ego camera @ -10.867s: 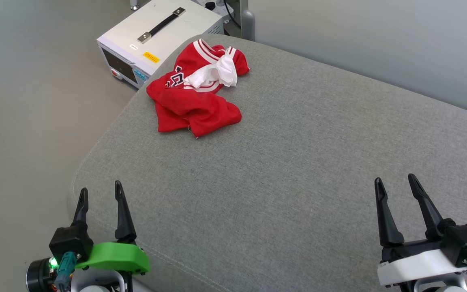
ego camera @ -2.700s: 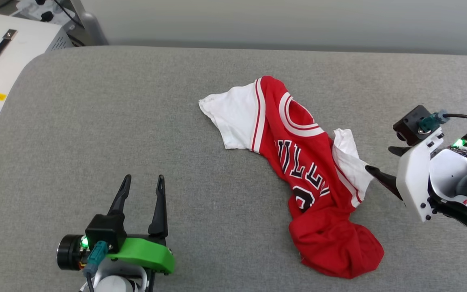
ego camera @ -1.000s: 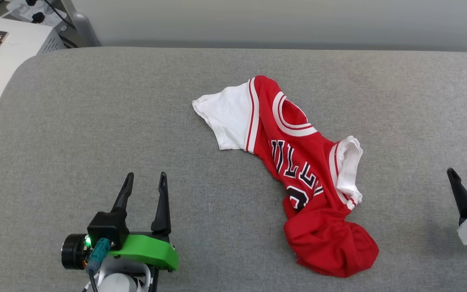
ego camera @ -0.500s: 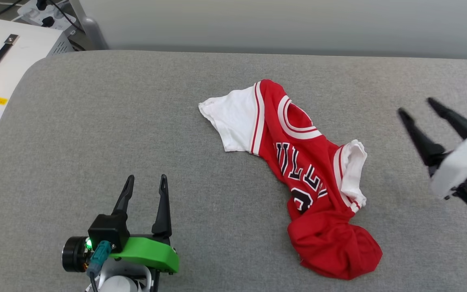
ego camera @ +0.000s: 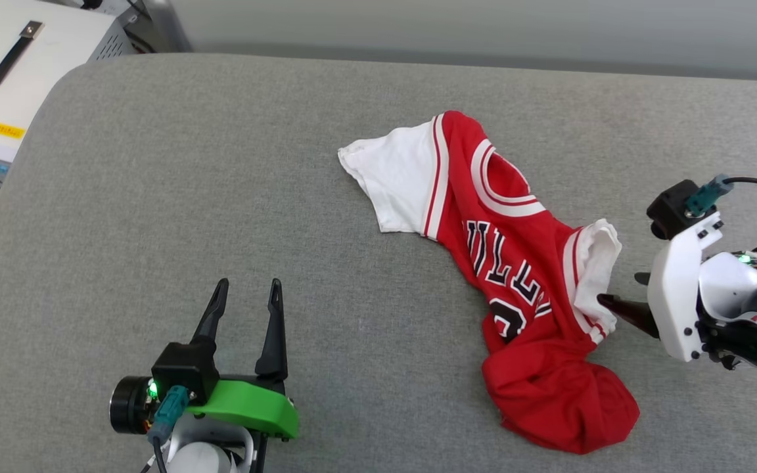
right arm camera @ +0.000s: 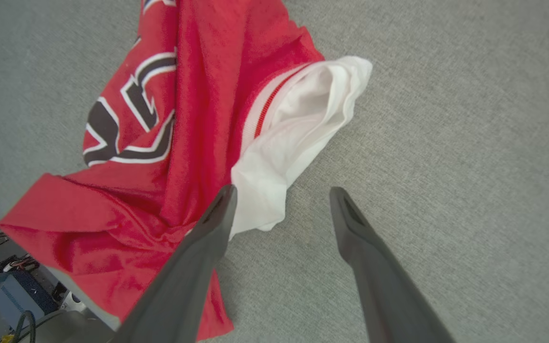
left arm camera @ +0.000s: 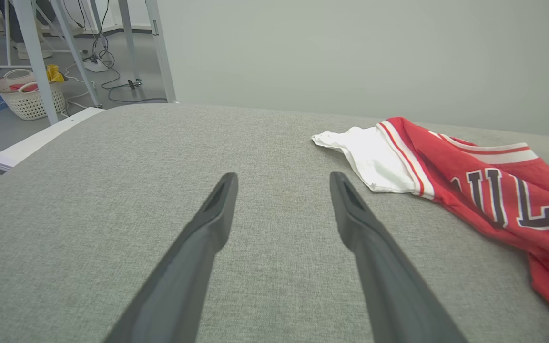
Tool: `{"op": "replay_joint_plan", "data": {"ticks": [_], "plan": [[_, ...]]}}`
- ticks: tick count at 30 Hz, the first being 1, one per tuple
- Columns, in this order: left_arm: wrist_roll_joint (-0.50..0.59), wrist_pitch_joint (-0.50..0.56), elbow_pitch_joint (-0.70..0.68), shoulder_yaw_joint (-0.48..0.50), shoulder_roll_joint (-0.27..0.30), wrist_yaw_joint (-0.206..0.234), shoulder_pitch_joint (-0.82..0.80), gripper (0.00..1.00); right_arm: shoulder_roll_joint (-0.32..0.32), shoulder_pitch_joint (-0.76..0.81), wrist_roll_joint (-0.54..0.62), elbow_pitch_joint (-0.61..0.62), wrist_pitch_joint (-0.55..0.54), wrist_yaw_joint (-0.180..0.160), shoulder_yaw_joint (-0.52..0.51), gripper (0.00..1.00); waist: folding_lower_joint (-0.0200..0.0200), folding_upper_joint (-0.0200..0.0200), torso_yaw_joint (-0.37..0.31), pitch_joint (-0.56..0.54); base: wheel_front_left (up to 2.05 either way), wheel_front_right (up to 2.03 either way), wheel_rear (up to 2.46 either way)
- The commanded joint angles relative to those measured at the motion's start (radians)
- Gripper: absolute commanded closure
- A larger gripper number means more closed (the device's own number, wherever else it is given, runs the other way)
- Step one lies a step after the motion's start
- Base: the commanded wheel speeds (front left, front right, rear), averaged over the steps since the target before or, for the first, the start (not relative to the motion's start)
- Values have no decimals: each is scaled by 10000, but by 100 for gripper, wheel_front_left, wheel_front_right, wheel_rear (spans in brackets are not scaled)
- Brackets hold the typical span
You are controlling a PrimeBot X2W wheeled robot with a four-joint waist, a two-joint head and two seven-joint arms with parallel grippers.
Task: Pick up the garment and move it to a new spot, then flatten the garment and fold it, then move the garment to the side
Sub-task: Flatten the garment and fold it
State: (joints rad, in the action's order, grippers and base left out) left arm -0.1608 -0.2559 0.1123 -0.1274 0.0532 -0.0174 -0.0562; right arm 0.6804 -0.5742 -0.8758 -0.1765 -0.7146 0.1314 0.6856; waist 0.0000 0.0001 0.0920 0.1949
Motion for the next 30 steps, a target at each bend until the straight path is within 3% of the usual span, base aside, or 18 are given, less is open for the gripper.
{"op": "replay_joint_plan", "data": {"ticks": [1, 6, 8, 9, 10, 11, 21, 26, 30], "plan": [[-76, -59, -39, -32, -30, 62, -210, 0, -204, -206, -46, -325, 59, -7, 128, 0, 0, -1, 179, 241, 0, 0, 0], [-117, -59, -22, -67, -30, 89, -357, 0, -703, -148, -26, -1415, 428, -7, 760, 0, 0, -1, 311, 478, 0, 0, 0], [-138, -59, 21, -70, -30, 119, -406, 0, -880, 84, -78, -1948, 773, -7, 1494, 0, 0, -1, 350, 496, 0, 0, 0], [-144, -59, 28, -54, -30, 133, -406, 0, -884, 106, -81, -2032, 958, -7, 1636, 6, 0, -1, 333, 481, 0, 0, 0], [-142, -59, 35, -40, -30, 141, -400, 0, -868, 101, -63, -2082, 1153, -7, 1722, 85, 0, -1, 312, 458, 0, 0, 0], [-136, -59, 45, -24, -30, 144, -383, 0, -840, 81, -48, -2121, 1483, -7, 1777, 100, 0, -1, 285, 422, 0, 0, 0], [-127, -59, 62, 87, -30, 193, -59, 0, -103, 661, -765, -1614, 4418, -7, 916, 100, 0, -1, -125, -175, 0, 0, 0], [-79, -59, 34, 141, -30, 163, 46, 0, 516, 1275, -1233, -1922, 4904, -7, 53, 100, 0, -1, -366, -301, 0, 0, 0], [-64, -59, 31, 100, -30, 150, 40, 0, 585, 1757, -1441, -2684, 4959, -7, -405, 100, 0, -1, -380, -321, 0, 0, 0]]}}
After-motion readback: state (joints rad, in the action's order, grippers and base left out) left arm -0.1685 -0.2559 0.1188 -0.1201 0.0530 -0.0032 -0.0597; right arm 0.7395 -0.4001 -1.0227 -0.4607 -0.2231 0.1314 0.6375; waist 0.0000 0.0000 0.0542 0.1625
